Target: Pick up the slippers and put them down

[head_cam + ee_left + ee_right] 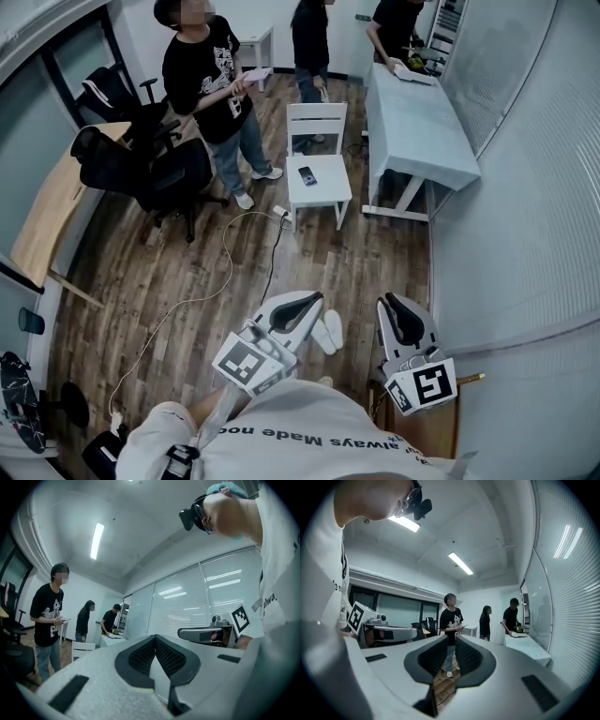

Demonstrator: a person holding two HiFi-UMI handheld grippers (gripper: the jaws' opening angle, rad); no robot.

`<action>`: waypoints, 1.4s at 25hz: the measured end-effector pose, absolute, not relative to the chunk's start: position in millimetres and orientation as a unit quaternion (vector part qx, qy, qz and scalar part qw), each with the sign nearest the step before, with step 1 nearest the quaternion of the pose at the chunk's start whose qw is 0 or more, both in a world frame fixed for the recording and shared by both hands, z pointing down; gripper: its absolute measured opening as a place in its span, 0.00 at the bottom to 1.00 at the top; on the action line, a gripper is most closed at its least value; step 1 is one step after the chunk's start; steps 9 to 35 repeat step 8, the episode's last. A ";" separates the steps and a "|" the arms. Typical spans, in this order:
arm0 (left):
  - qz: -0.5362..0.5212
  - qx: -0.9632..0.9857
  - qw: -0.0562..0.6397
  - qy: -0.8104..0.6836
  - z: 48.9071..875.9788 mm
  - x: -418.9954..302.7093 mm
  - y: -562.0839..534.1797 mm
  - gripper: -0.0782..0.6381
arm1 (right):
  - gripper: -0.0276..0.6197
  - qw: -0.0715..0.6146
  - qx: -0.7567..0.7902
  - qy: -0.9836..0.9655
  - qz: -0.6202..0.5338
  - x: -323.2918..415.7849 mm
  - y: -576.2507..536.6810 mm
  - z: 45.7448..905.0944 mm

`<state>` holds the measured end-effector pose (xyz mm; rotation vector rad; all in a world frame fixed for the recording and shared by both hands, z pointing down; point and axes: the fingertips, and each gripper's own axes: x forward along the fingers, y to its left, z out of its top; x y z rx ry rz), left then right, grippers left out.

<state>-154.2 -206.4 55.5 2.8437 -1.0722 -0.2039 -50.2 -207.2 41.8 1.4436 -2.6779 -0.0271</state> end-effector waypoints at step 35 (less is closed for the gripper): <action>-0.066 0.936 0.041 -0.343 54.7 -151.5 -203.2 0.12 | 0.12 0.051 0.475 -0.878 -0.007 -54.3 -205.6 45.1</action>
